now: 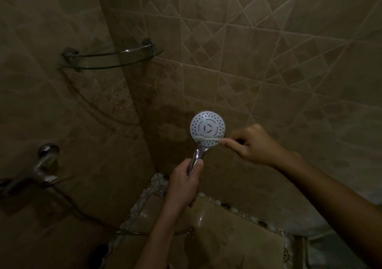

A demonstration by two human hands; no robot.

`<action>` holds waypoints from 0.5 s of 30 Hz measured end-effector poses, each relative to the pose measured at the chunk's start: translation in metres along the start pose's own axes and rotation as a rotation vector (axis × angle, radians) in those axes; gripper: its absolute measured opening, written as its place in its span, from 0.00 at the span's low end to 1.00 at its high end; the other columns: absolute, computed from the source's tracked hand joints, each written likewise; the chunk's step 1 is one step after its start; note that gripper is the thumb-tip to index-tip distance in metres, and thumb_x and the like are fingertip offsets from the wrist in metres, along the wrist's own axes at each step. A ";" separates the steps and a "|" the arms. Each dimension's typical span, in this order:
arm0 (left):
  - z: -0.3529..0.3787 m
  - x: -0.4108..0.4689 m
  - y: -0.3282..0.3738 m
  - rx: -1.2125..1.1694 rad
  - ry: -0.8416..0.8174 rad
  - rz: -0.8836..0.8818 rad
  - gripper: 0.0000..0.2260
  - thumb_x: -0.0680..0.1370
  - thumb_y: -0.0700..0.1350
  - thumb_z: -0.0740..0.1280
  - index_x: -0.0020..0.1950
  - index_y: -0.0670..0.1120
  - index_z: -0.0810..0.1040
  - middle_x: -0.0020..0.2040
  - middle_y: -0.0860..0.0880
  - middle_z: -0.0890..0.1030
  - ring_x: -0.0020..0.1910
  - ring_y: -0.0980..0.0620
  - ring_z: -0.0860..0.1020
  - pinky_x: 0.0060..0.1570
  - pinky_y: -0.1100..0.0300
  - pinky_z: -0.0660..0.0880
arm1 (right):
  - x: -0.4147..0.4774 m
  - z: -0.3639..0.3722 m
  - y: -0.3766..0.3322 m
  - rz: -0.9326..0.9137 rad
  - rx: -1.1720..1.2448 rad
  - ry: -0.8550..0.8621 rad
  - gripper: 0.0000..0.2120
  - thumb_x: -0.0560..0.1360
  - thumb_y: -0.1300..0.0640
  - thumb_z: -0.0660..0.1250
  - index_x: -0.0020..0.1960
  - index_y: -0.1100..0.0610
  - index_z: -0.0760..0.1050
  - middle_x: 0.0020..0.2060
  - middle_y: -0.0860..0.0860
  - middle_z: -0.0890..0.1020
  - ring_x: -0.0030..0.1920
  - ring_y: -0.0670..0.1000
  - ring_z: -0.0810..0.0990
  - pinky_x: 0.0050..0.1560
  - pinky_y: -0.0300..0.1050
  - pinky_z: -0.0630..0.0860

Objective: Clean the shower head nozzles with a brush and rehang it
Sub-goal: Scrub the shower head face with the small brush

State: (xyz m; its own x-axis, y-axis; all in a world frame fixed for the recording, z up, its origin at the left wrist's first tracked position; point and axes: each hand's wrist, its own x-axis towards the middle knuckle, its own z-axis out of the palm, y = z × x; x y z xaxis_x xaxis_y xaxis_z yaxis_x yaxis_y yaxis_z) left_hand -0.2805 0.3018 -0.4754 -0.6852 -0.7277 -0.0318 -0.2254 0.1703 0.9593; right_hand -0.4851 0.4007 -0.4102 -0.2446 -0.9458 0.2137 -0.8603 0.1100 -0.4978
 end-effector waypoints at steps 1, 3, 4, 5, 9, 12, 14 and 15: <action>0.000 0.000 0.001 -0.002 -0.004 -0.011 0.15 0.82 0.50 0.64 0.36 0.49 0.70 0.30 0.53 0.70 0.29 0.59 0.68 0.29 0.67 0.66 | 0.002 0.001 0.002 0.047 -0.021 0.045 0.18 0.80 0.43 0.64 0.34 0.48 0.78 0.22 0.48 0.75 0.21 0.48 0.71 0.23 0.35 0.67; -0.001 -0.001 0.000 -0.012 -0.003 -0.021 0.14 0.82 0.50 0.64 0.37 0.48 0.71 0.31 0.51 0.71 0.28 0.58 0.68 0.27 0.68 0.66 | 0.011 -0.003 0.007 0.187 -0.065 0.251 0.21 0.80 0.44 0.64 0.33 0.53 0.79 0.22 0.49 0.75 0.21 0.46 0.69 0.23 0.41 0.67; -0.001 -0.001 0.000 -0.020 0.003 -0.020 0.14 0.82 0.49 0.64 0.37 0.48 0.71 0.31 0.50 0.71 0.27 0.59 0.68 0.26 0.69 0.65 | 0.015 -0.004 0.008 0.221 -0.072 0.323 0.21 0.81 0.44 0.64 0.33 0.54 0.79 0.22 0.49 0.76 0.21 0.46 0.69 0.24 0.43 0.68; -0.001 -0.002 0.001 -0.025 0.006 -0.021 0.15 0.82 0.49 0.64 0.37 0.48 0.70 0.30 0.50 0.71 0.26 0.59 0.68 0.25 0.69 0.65 | 0.016 -0.005 0.006 0.205 -0.056 0.327 0.21 0.81 0.44 0.64 0.34 0.54 0.80 0.23 0.49 0.76 0.21 0.47 0.70 0.24 0.44 0.68; -0.001 -0.001 0.000 0.003 0.019 -0.015 0.14 0.82 0.50 0.64 0.37 0.49 0.71 0.30 0.49 0.72 0.29 0.56 0.70 0.29 0.62 0.67 | 0.009 -0.001 -0.010 0.004 -0.035 -0.054 0.17 0.81 0.44 0.64 0.35 0.46 0.76 0.23 0.46 0.75 0.22 0.45 0.72 0.23 0.36 0.68; -0.003 -0.001 -0.001 -0.038 0.016 -0.033 0.14 0.82 0.51 0.64 0.37 0.48 0.72 0.30 0.49 0.72 0.26 0.55 0.69 0.26 0.61 0.65 | 0.019 -0.002 -0.010 0.144 -0.122 0.185 0.17 0.81 0.44 0.64 0.37 0.48 0.81 0.23 0.47 0.77 0.21 0.46 0.72 0.23 0.41 0.68; -0.005 -0.002 -0.002 -0.059 0.020 -0.045 0.15 0.82 0.51 0.64 0.37 0.49 0.71 0.29 0.50 0.71 0.24 0.56 0.68 0.23 0.62 0.64 | 0.025 -0.003 -0.011 0.169 -0.143 0.312 0.18 0.81 0.45 0.64 0.37 0.52 0.82 0.24 0.48 0.78 0.22 0.46 0.73 0.25 0.46 0.72; -0.006 -0.002 -0.001 -0.055 0.025 -0.047 0.15 0.82 0.51 0.64 0.36 0.50 0.70 0.28 0.51 0.70 0.24 0.57 0.67 0.23 0.63 0.64 | 0.025 -0.003 -0.014 0.123 -0.105 0.263 0.17 0.81 0.45 0.64 0.36 0.50 0.81 0.24 0.47 0.77 0.22 0.46 0.74 0.24 0.44 0.72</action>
State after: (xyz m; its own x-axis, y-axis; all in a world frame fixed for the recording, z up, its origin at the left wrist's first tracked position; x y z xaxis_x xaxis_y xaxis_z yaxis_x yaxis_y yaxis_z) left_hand -0.2741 0.2991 -0.4747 -0.6571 -0.7505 -0.0704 -0.2179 0.0997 0.9709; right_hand -0.4803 0.3764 -0.3951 -0.4455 -0.8135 0.3738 -0.8552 0.2631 -0.4466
